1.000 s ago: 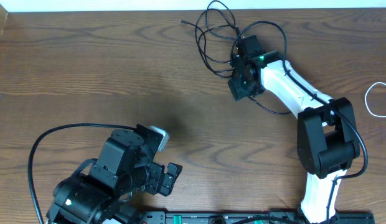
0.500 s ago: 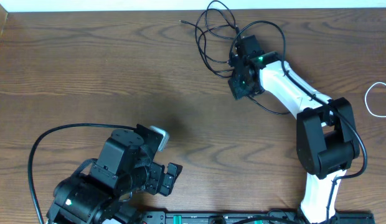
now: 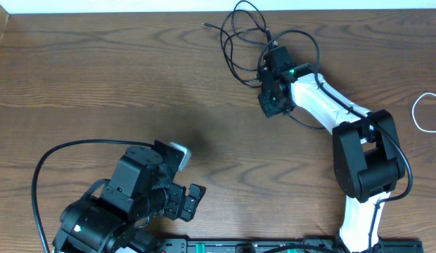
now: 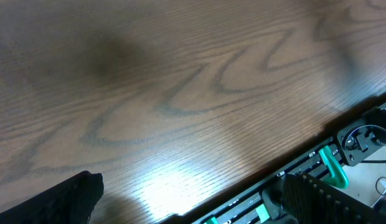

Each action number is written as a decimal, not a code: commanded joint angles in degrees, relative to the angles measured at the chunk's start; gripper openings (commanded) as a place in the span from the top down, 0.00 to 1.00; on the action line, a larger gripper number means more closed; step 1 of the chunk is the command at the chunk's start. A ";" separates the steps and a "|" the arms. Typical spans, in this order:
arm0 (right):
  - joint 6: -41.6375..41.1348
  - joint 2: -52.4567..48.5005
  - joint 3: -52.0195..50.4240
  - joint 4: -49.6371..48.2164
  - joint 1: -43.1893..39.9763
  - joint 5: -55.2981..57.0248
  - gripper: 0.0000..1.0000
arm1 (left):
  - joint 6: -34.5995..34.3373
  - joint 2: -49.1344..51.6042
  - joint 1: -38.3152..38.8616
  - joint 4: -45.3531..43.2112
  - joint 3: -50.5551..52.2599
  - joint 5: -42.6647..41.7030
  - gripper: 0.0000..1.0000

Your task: Untangle cables

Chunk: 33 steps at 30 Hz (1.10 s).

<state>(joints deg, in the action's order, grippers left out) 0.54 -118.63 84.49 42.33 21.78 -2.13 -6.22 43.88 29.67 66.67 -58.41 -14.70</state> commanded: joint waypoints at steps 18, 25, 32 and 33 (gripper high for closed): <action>0.15 -0.33 -0.61 5.14 1.29 -3.69 0.99 | -0.55 -0.15 -0.20 0.17 -0.52 -0.31 0.02; 0.15 -0.22 -0.61 8.26 2.73 -12.02 0.99 | -0.55 -0.15 -0.20 0.17 -0.52 -0.28 0.02; 2.75 4.00 -0.59 7.43 9.33 -14.75 0.99 | -0.24 -0.15 -0.20 0.15 -0.52 -0.26 0.02; 2.75 5.27 -0.59 7.02 10.60 -13.77 0.99 | -0.02 -0.15 -0.20 0.15 -0.52 -0.26 0.02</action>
<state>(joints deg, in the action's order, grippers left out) 1.45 -117.93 84.16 49.87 28.67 -14.31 -6.22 43.88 29.67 66.67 -58.41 -14.70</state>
